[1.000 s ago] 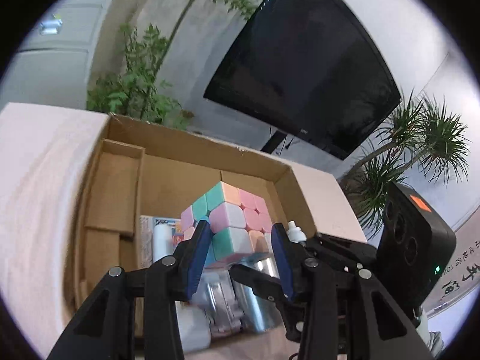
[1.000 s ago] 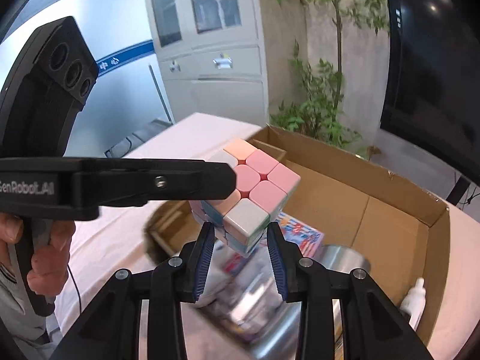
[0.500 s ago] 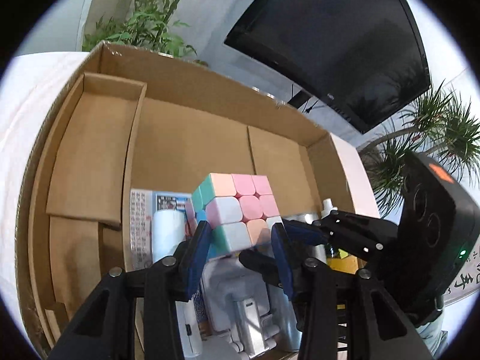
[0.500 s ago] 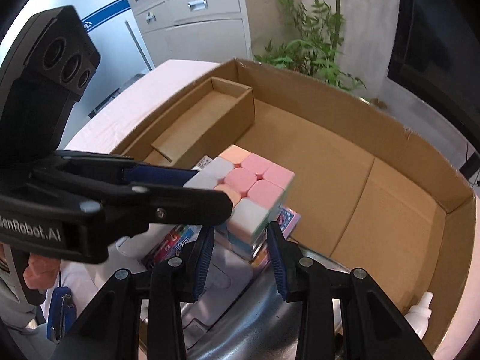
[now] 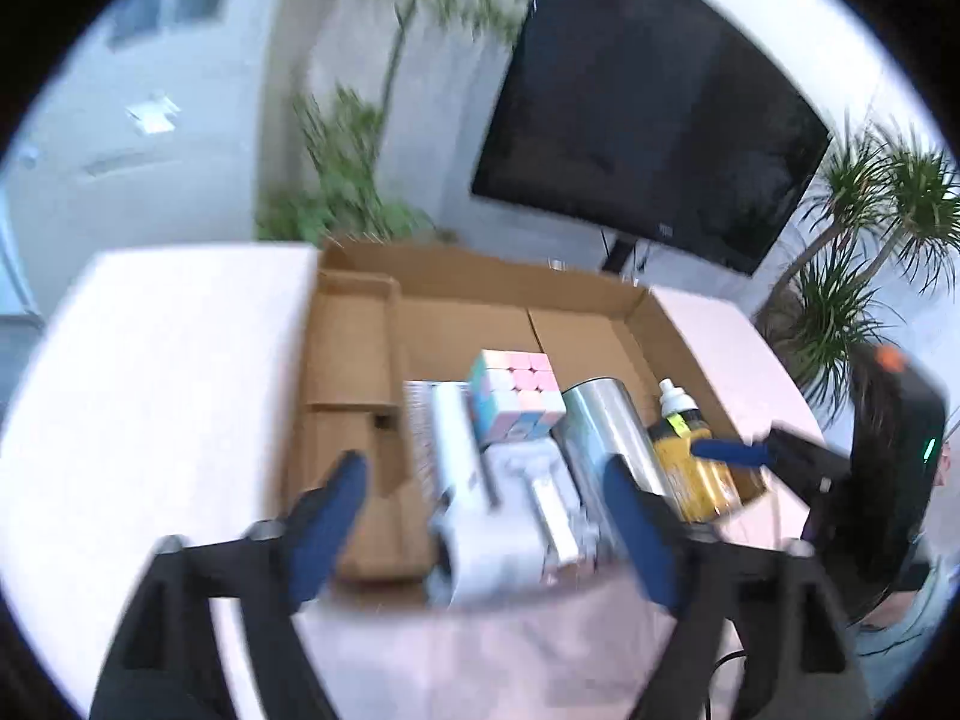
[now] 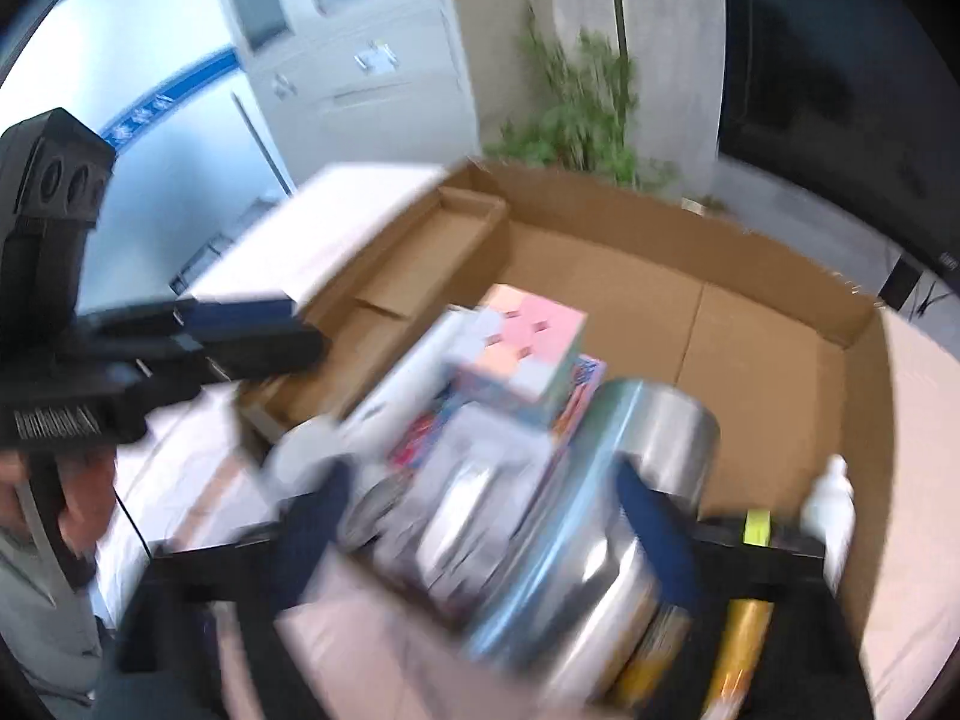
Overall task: Organize rigid objects
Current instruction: 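Move both grippers to the blue stapler and grasp it, then lift the blue stapler and lower it into the box's insert compartment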
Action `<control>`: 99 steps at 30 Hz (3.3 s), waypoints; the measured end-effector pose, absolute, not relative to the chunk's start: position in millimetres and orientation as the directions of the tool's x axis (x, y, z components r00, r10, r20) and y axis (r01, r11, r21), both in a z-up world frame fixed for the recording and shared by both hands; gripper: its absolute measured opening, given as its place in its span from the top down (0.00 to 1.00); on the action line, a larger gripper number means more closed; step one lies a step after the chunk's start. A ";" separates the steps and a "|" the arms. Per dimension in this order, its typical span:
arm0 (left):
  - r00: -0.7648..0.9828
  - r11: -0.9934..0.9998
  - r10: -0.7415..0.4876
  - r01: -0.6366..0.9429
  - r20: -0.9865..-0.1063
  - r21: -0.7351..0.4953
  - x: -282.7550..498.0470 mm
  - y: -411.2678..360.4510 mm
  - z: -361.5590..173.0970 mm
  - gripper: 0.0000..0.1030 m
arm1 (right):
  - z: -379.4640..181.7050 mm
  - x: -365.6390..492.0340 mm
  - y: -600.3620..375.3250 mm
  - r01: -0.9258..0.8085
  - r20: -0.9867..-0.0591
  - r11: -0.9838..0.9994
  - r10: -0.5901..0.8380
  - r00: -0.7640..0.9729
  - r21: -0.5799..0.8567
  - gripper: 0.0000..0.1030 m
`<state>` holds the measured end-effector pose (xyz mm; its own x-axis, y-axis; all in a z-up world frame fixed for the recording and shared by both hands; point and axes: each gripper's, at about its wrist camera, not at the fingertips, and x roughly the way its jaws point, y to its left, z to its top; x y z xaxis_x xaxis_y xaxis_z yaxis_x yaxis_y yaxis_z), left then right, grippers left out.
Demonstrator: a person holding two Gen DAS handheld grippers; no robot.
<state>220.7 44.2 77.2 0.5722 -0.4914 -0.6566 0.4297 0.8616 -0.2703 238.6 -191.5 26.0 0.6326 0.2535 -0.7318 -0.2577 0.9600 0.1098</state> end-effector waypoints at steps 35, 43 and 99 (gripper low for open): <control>0.032 0.626 -0.761 0.302 -0.648 -0.719 126.8 -28.3 -81.1 0.48 | -127.6 88.5 -123.6 -0.186 -0.819 0.944 0.328 0.471 0.271 0.41; 0.098 0.622 -0.774 0.302 -0.625 -0.723 134.3 -17.2 -65.8 0.49 | -113.5 85.1 -144.9 -0.160 -0.819 0.984 0.029 0.573 -0.077 0.50; 0.327 0.628 -0.778 0.378 -0.537 -0.680 345.8 52.1 43.4 0.65 | 22.0 257.0 -126.2 -0.192 -0.651 0.861 0.485 0.584 0.470 0.73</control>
